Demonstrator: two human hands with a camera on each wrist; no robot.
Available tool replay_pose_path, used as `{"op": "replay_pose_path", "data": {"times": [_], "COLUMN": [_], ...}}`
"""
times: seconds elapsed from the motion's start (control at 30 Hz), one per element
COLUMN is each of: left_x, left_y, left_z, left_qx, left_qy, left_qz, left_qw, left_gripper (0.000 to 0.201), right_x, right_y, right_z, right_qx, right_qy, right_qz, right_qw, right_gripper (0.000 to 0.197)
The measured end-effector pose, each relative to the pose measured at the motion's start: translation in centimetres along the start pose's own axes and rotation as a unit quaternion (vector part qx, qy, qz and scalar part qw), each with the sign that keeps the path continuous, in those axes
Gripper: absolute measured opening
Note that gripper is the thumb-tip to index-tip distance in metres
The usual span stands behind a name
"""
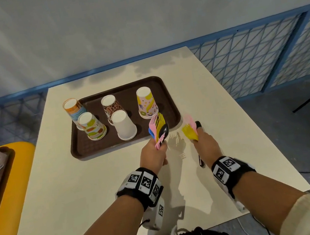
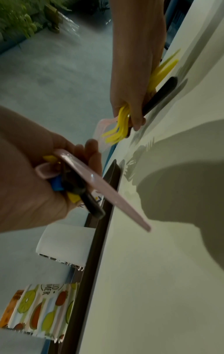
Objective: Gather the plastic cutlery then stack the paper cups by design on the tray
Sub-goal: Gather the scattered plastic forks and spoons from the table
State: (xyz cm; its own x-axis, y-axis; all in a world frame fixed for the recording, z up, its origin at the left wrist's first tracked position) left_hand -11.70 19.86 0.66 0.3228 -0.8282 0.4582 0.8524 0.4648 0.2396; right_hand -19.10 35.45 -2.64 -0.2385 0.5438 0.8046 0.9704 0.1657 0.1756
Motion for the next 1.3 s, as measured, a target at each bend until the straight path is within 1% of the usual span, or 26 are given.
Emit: {"op": "replay_pose_path", "data": {"times": [0.1,0.13,0.2,0.27,0.33,0.4,0.43,0.5,0.6,0.67,0.73,0.8,0.87,0.93,0.97,1.0,1.03,1.07,1.13,1.17,1.23,1.27,1.3], "left_x": [0.7,1.2,2.6,4.7,7.4,10.8,12.8,17.2,24.5,29.1,33.2,37.0,40.4,43.3,44.7,45.7,46.5,47.0,47.4,47.4,46.9,46.5,46.0], "left_y": [0.7,0.9,1.6,2.4,3.5,4.8,5.6,7.6,11.3,14.4,17.7,21.4,25.1,28.5,30.2,31.6,32.7,33.5,34.5,34.7,34.7,34.6,34.5], "left_z": [0.1,0.1,-0.2,-0.5,-1.2,-2.3,-3.0,-4.4,-7.6,-10.4,-13.4,-16.5,-19.6,-23.7,-26.0,-28.6,-31.5,-34.3,-39.9,-42.5,-47.1,-49.2,-50.8], "left_qx": [-0.004,-0.004,-0.003,-0.007,-0.013,-0.015,-0.012,-0.011,0.002,0.027,0.049,0.066,0.071,0.090,0.107,0.128,0.153,0.185,0.258,0.289,0.344,0.367,0.383], "left_qy": [0.022,0.030,0.048,0.073,0.093,0.122,0.145,0.175,0.183,0.190,0.220,0.235,0.256,0.272,0.277,0.283,0.287,0.292,0.309,0.324,0.340,0.328,0.313], "left_qz": [0.026,0.040,0.075,0.120,0.180,0.255,0.298,0.387,0.513,0.578,0.628,0.681,0.724,0.761,0.773,0.779,0.777,0.766,0.721,0.690,0.624,0.592,0.562], "left_qw": [0.999,0.999,0.996,0.990,0.979,0.959,0.944,0.905,0.838,0.793,0.745,0.691,0.637,0.582,0.560,0.545,0.539,0.543,0.564,0.579,0.613,0.638,0.663], "left_gripper": [0.021,0.021,0.024,0.025,0.027,0.026,0.022,0.008,0.015,0.032,0.038,0.035,0.025,0.019,0.018,0.019,0.018,0.017,0.026,0.030,0.031,0.027,0.020], "right_x": [0.7,0.9,0.7,0.1,-1.2,-3.0,-4.0,-6.0,-9.4,-12.2,-15.3,-18.3,-21.3,-25.0,-27.0,-28.9,-31.1,-33.2,-37.8,-40.1,-44.8,-47.1,-49.2], "right_y": [1.1,1.6,2.8,3.8,4.8,6.1,6.9,9.2,13.4,16.7,20.3,24.5,29.0,33.4,35.7,37.9,39.8,41.6,44.0,44.9,46.1,46.3,46.4], "right_z": [-2.6,-3.9,-6.8,-10.0,-13.3,-16.8,-18.5,-22.0,-27.0,-30.3,-33.5,-36.6,-39.4,-41.9,-43.1,-44.2,-45.0,-45.6,-46.1,-46.2,-45.7,-45.4,-45.1], "right_qx": [0.046,0.066,0.101,0.143,0.176,0.211,0.231,0.280,0.338,0.359,0.384,0.420,0.448,0.481,0.494,0.508,0.519,0.521,0.498,0.481,0.447,0.435,0.422], "right_qy": [-0.072,-0.093,-0.133,-0.189,-0.227,-0.233,-0.234,-0.242,-0.270,-0.284,-0.285,-0.281,-0.267,-0.233,-0.219,-0.201,-0.180,-0.160,-0.121,-0.106,-0.076,-0.060,-0.040], "right_qz": [0.023,0.021,0.015,0.010,-0.020,-0.059,-0.079,-0.114,-0.182,-0.237,-0.284,-0.326,-0.367,-0.400,-0.418,-0.438,-0.455,-0.472,-0.513,-0.527,-0.540,-0.541,-0.544], "right_qw": [0.996,0.993,0.986,0.972,0.958,0.947,0.941,0.922,0.883,0.857,0.831,0.799,0.770,0.744,0.730,0.714,0.701,0.692,0.689,0.693,0.709,0.718,0.724], "right_gripper": [0.025,0.024,0.031,0.042,0.051,0.052,0.049,0.039,0.021,0.023,0.022,0.020,0.027,0.031,0.034,0.042,0.047,0.046,0.033,0.034,0.049,0.052,0.047]}}
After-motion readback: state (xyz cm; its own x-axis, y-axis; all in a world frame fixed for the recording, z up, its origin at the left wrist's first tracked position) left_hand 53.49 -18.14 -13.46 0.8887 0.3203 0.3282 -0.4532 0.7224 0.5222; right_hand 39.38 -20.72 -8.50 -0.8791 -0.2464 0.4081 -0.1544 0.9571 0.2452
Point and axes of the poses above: each hand's wrist, its own y-axis away from the middle knuckle, its own x-axis out of the back of the hand, z = x × y, the point moved 4 cm from there along -y, towards the middle knuckle, and after that the axes turned 4 degrees about z, right-handed, at the moved point
